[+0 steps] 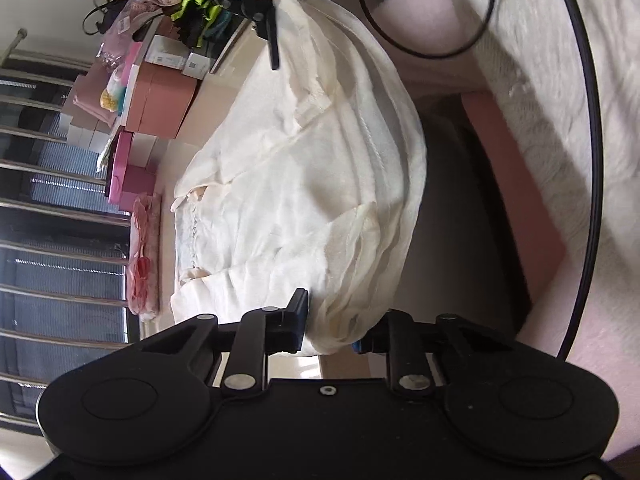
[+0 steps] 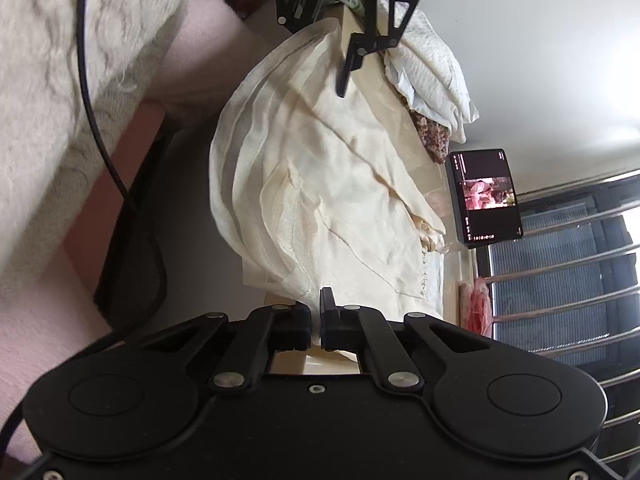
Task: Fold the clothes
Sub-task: 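Fold the held hem over toward the straps and open both grippers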
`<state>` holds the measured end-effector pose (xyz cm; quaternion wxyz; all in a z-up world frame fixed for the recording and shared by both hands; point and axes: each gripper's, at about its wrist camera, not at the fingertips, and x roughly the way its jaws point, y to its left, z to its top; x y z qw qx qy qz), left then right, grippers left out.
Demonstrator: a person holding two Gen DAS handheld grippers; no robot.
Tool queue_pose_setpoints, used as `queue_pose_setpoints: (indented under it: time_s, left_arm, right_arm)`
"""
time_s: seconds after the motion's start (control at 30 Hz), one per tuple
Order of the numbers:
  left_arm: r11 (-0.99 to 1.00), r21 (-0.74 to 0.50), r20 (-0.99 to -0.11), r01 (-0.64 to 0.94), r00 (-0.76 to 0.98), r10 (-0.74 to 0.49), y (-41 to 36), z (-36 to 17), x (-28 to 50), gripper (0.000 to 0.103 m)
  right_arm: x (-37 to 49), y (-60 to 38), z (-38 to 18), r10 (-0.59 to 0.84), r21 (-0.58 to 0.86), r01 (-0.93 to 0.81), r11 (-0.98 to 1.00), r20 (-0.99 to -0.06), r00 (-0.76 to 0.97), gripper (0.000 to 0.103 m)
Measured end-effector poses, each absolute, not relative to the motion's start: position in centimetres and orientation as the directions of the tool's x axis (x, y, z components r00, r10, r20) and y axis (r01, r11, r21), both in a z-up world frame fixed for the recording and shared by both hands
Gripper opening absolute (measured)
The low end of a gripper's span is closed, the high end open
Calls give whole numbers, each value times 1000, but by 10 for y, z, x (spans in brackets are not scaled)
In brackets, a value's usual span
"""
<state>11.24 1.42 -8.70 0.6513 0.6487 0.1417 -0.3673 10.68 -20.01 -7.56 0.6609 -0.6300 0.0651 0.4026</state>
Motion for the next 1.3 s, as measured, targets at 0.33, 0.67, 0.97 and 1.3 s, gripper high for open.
queue_pose_setpoints:
  time_s: [0.33,0.67,0.97,1.3]
  left_arm:
    - [78,592,-736,802,577,-354,13,-54,112,5]
    - [339,195,-781,920,355,-514,34,15,148,4]
    - [442,-114,-706,889,241,-666,57,80,215,4]
    - [636,-567,-631,523,221,-744,95,26,390,5]
  right_arm:
    - [121,-193,-32,467,-570,-816,99,-698,544,2]
    - [167,-220,16,609,-49,-928,370,-741,282,2]
    - [240,-272,44,783,427,-795,431,-614,94,2]
    - [398,-295,-11,770,670,-468,577,-637,36,5]
